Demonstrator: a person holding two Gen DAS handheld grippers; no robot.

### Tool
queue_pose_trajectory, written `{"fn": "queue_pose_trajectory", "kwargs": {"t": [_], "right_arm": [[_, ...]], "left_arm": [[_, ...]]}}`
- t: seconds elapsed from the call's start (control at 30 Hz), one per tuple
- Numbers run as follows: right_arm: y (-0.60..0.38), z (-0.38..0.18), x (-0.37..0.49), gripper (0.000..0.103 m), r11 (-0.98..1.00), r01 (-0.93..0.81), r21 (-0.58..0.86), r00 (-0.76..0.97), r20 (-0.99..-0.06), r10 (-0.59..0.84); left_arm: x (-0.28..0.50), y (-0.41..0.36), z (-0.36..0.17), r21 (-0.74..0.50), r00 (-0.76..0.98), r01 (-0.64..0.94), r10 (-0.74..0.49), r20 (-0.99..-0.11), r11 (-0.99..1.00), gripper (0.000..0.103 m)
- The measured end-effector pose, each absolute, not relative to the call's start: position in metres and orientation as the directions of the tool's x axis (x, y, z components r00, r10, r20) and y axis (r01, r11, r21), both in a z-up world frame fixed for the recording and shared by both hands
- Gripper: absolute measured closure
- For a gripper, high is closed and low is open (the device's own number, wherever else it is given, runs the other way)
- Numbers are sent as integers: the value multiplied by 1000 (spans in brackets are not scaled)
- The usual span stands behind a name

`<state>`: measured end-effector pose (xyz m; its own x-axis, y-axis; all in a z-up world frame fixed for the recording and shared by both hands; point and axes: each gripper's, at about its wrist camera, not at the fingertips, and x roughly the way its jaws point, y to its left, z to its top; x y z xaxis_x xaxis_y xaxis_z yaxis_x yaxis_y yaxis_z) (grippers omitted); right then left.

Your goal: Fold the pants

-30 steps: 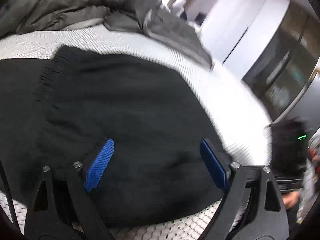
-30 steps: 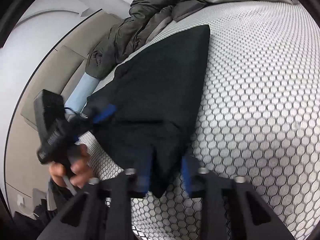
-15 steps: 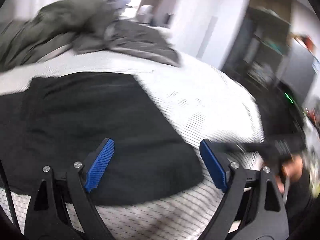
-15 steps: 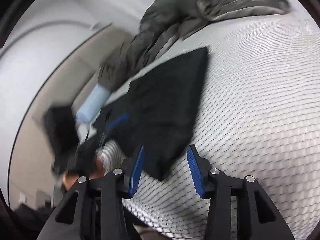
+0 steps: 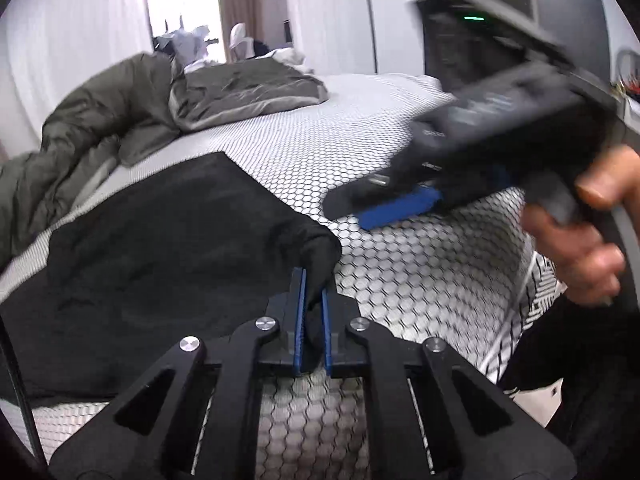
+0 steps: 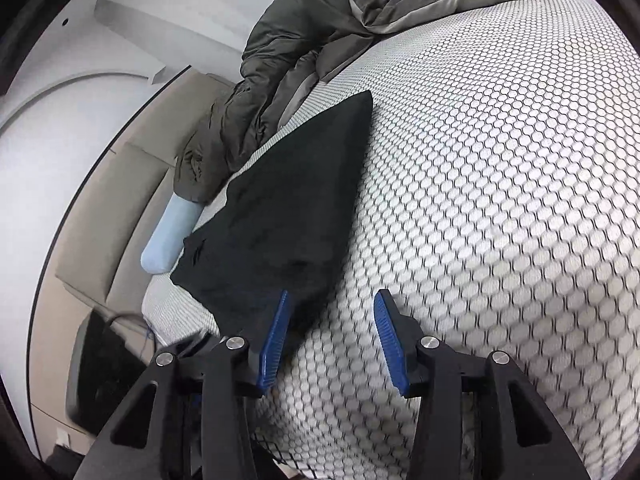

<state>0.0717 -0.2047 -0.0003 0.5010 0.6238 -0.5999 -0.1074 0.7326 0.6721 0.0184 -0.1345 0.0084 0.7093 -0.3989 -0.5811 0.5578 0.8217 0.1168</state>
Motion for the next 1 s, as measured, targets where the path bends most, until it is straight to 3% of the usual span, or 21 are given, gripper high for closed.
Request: {"fn": "queue_pose_trajectory", "kwargs": {"t": [0.13,0.2,0.23,0.27,0.53,0.6,0.7,0.77,0.83,0.9,1.0], "right_arm": [[-198,-12,107,58,659,-93,746,442,-562,699],[-185,-17,129,74,696,-105,710,416,-604,680],[-183,-21,135,89,730,-111,674,410,-638,652],[-179,-23,142,95,747,-120,654,401,-656,639],[-185,-26,188,96,739,-80,669,449,-638,626],[-190,-28,190,94,722,-58,690,456,-625,634],[-203,-22,178,82,710,-21,704,473,-618,628],[-212,-15,161,74,683,-26,730,478,-591,650],[-219,-14,138,73,653,-31,756,477,-563,675],[-224,-14,117,73,608,-39,793,448,-530,720],[-216,-15,89,73,562,-58,825,413,-493,766]], "left_arm": [[7,-137,-2,175,716,560,-367,-593,810,99],[1,-143,-7,214,726,557,-344,-595,803,99],[1,-146,-10,230,729,557,-338,-596,798,99],[1,-147,-12,234,727,560,-336,-599,795,99],[-5,-155,-25,252,714,577,-331,-617,776,103],[-10,-150,-25,204,697,582,-354,-623,787,103],[-9,-133,-14,65,642,615,-451,-620,786,103],[-7,-118,-3,-43,605,636,-533,-591,771,91],[-5,-102,8,-116,617,616,-568,-545,780,56],[1,-83,19,-190,652,571,-582,-485,798,40],[21,-68,22,-231,692,492,-538,-482,839,38]]}}
